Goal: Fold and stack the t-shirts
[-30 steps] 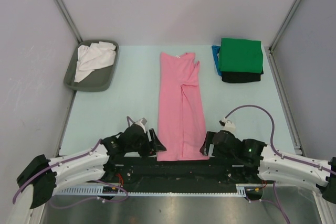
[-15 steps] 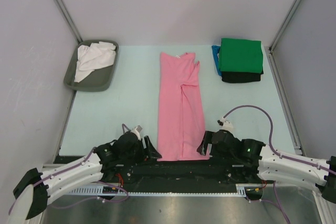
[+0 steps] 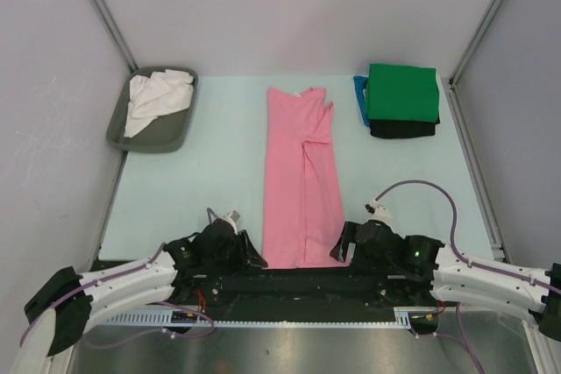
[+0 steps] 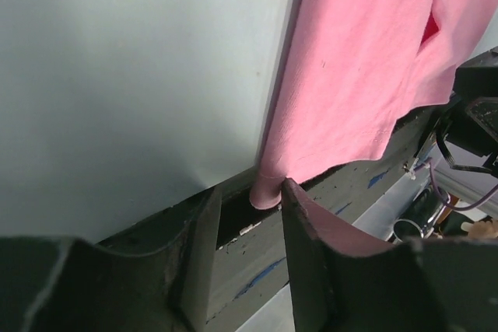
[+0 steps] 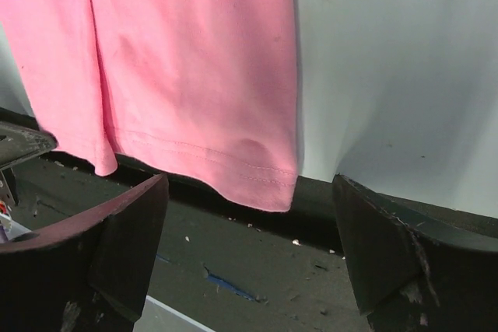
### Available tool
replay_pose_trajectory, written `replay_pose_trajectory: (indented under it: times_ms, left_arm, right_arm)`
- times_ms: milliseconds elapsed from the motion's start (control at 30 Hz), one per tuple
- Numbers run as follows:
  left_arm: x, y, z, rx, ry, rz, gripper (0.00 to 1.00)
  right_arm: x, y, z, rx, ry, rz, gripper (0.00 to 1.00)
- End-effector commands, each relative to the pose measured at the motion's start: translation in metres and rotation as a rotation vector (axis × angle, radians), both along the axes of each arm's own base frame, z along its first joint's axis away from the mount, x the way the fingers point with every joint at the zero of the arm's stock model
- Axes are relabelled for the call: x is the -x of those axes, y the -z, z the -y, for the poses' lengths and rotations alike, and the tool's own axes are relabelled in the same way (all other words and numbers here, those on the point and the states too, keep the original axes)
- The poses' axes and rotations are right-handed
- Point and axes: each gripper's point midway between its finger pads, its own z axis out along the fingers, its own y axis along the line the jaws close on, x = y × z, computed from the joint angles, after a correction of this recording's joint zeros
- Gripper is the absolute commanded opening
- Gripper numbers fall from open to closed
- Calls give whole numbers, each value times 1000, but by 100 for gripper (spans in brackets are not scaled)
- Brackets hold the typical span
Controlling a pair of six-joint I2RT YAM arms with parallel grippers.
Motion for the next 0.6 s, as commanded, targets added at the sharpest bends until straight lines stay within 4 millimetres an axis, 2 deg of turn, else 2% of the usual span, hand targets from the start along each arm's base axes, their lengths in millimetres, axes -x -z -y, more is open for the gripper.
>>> replay_pose_trajectory:
  times_ms: [0,233,300,467,500,567]
  left_arm:
    - [2,14,-7,-45,2,-3,41]
    - [-2,12,-5,-46,-16,2,40]
    - [-5,11,-5,-48,-26,9,42]
    - [-11,2,-3,-33,-45,35,54]
    - [-13,1,-2,-30,-49,40,54]
    - [-15,-2,-1,-25,-54,45,47]
  right_arm:
    - [0,0,0,-32,30,-6,90]
    - [5,6,-1,-80,37,-24,90]
    - [6,8,-1,-84,40,-29,90]
    - [8,8,-2,-94,32,-33,89]
    - [7,6,-3,-103,36,-29,90]
    - [8,8,-2,-99,35,-33,89]
